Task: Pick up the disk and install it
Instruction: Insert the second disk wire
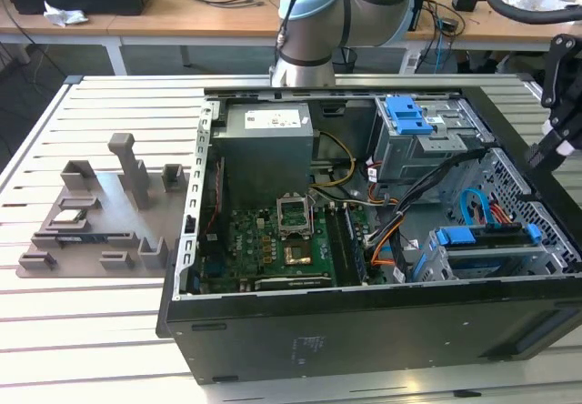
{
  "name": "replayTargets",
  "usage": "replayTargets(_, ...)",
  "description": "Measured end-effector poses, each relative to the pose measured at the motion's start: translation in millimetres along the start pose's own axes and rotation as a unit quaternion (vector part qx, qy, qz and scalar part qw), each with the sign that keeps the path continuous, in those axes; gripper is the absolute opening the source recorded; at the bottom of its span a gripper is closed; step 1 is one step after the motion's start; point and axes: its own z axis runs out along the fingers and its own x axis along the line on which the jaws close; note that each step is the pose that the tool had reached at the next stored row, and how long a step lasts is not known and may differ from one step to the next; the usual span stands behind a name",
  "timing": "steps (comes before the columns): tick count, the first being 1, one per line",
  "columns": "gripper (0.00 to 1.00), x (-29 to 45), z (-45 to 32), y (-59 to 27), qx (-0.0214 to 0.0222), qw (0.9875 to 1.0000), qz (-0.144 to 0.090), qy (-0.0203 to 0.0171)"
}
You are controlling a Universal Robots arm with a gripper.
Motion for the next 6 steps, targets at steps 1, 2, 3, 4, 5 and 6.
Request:
replayTargets(1, 0.11, 0.0, -0.7, 0.1, 0.0000, 1.0000, 0.000, -0.0001)
replayTargets(2, 0.11, -0.1, -0.8, 0.1, 0.0000, 1.0000, 0.000, -0.0002)
replayTargets(3, 0.11, 0.0, -0.9, 0.1, 0.0000, 1.0000, 0.000, -0.0001)
replayTargets(4, 0.11, 0.0, -0.9, 0.1, 0.0000, 1.0000, 0.000, -0.0001)
replayTargets(5, 0.11, 0.0, -0.9, 0.1, 0.0000, 1.0000, 0.000, -0.0002)
replayTargets(6, 0.11, -0.1, -0.9, 0.1, 0.0000, 1.0000, 0.000, -0.0002)
